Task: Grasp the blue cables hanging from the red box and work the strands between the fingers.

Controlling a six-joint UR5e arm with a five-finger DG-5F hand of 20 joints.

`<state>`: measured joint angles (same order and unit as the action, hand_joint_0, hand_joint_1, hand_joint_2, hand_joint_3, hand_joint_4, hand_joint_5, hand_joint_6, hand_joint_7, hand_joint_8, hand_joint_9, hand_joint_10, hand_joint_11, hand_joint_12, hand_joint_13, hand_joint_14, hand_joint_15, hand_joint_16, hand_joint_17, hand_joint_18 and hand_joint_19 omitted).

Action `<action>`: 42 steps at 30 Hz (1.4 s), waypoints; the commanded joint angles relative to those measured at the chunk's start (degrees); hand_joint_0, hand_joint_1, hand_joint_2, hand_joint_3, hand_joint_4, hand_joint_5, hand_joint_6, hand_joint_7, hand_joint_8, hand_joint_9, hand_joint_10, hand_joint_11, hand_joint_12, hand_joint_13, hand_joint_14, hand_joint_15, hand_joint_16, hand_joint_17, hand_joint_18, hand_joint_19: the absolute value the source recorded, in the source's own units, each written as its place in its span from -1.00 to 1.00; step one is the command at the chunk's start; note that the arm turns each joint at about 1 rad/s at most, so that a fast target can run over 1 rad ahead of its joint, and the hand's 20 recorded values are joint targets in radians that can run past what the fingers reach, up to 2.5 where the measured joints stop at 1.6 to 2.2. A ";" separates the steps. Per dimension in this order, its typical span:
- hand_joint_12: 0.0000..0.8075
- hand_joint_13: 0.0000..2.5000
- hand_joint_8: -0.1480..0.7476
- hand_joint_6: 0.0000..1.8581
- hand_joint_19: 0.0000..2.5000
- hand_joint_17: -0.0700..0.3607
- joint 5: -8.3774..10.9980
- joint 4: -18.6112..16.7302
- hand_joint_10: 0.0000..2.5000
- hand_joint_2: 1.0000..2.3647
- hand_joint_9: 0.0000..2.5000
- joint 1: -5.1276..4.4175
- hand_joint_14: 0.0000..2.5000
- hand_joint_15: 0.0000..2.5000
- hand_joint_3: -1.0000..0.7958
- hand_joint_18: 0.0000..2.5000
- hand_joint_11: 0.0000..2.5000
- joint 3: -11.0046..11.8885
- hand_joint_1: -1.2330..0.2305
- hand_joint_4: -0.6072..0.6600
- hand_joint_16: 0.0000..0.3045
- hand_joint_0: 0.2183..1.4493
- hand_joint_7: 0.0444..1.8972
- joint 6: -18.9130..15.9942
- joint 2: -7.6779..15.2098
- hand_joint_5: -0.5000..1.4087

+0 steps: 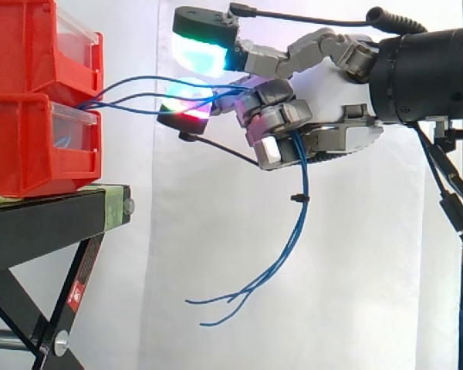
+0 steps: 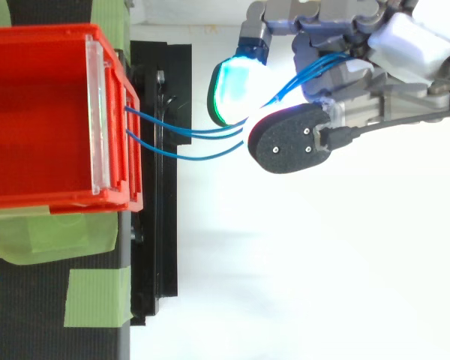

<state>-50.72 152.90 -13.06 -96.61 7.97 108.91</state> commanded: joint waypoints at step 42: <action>0.29 -0.20 0.28 -0.26 -0.35 -0.05 0.10 -0.23 1.00 -0.98 -0.43 -0.65 1.00 0.31 -0.70 0.11 0.97 0.02 -0.39 0.36 -0.61 0.08 0.38 6.00 -0.01 -0.26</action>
<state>-50.64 152.66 -13.61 -96.60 13.90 108.90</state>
